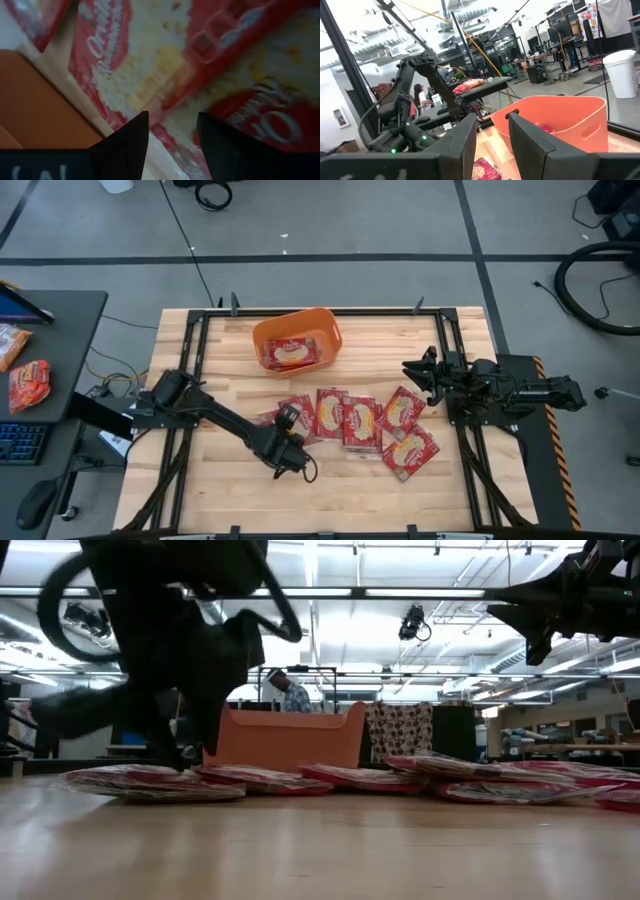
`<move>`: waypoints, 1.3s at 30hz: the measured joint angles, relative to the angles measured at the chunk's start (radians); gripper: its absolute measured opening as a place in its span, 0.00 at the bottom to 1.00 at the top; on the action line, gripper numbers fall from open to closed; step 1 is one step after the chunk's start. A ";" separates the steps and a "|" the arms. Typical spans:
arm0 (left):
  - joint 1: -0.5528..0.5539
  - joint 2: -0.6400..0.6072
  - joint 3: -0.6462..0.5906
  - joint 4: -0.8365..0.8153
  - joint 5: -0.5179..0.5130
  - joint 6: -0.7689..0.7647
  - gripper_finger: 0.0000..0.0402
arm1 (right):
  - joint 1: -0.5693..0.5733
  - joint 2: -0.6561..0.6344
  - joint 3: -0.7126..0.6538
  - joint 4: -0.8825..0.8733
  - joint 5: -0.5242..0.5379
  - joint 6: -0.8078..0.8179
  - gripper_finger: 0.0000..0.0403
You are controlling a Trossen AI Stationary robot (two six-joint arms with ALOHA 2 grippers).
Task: Sort popcorn bags into baskets
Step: Put the red popcorn bag into the orange bin
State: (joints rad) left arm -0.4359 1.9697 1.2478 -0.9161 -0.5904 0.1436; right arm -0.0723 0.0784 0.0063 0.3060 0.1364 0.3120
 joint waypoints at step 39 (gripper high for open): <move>0.092 -0.304 0.062 0.091 -0.118 -0.140 0.00 | 0.000 0.000 0.000 0.009 0.000 0.000 0.30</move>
State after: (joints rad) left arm -0.3442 1.6653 1.3094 -0.8247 -0.7081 0.0031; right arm -0.0723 0.0780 0.0063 0.3149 0.1362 0.3122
